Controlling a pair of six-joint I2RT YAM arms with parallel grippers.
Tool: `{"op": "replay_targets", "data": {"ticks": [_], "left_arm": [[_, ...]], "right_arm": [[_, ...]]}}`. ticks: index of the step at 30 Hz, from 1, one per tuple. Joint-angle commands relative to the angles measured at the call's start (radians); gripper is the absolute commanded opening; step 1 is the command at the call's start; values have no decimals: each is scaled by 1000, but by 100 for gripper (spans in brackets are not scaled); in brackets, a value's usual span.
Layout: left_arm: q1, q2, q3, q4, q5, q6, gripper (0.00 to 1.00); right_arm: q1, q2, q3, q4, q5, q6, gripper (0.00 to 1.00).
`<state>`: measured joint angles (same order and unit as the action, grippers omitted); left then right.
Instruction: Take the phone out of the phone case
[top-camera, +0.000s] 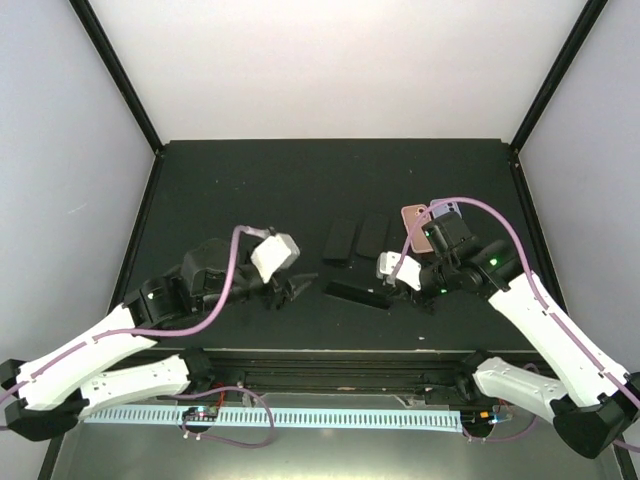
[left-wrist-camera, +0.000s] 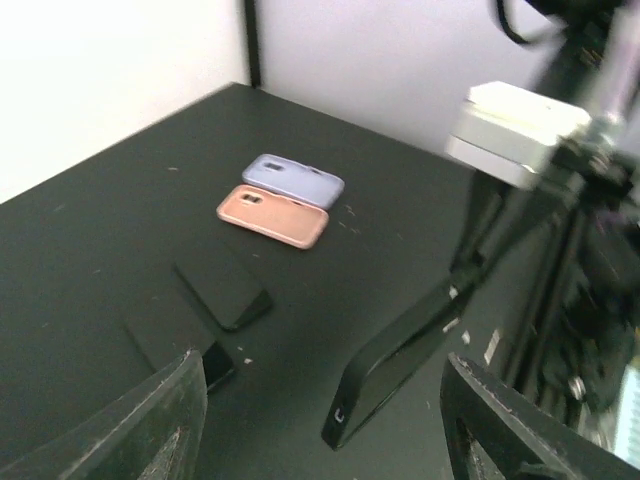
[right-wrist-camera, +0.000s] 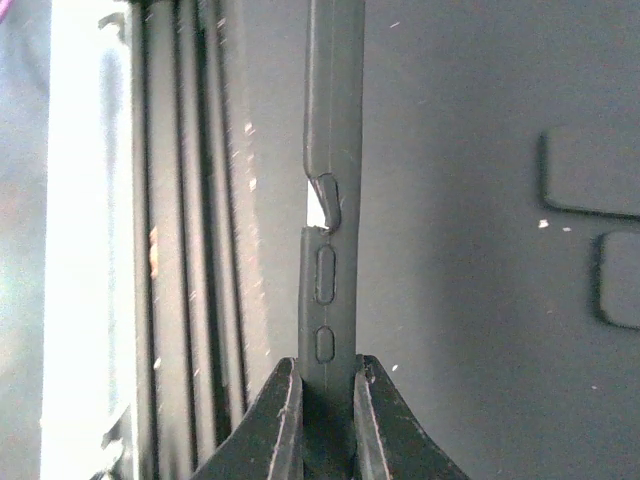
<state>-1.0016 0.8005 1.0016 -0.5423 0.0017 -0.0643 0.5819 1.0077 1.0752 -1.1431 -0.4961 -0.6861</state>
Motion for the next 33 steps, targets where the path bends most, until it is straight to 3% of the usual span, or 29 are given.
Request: {"op": "replay_targets", "data": {"ticks": [1,7,15,28,29,31,33], "left_arm": [[-85,68,52,-116,144,258,64],[-183,201,97,-144,204,359,61],[-186,261,126,-136,262,371,55],[-184,308,148,-145,323,297,11],[-182,307,148,-141,314,282,10],[-173,287,124,-99,307,244,8],[-163,253,85,-34,303,201,7]], "right_arm": [[3,38,120,-214,-86,-207,1],[17,94,250,-349,-165,-292,1],[78,98,278,-375,-135,-286,1],[88,84,283,-283,-138,-223,2],[88,77,280,-263,-137,-207,8],[88,59,278,-218,-123,-155,43],[88,33,281,-178,-107,-120,60]]}}
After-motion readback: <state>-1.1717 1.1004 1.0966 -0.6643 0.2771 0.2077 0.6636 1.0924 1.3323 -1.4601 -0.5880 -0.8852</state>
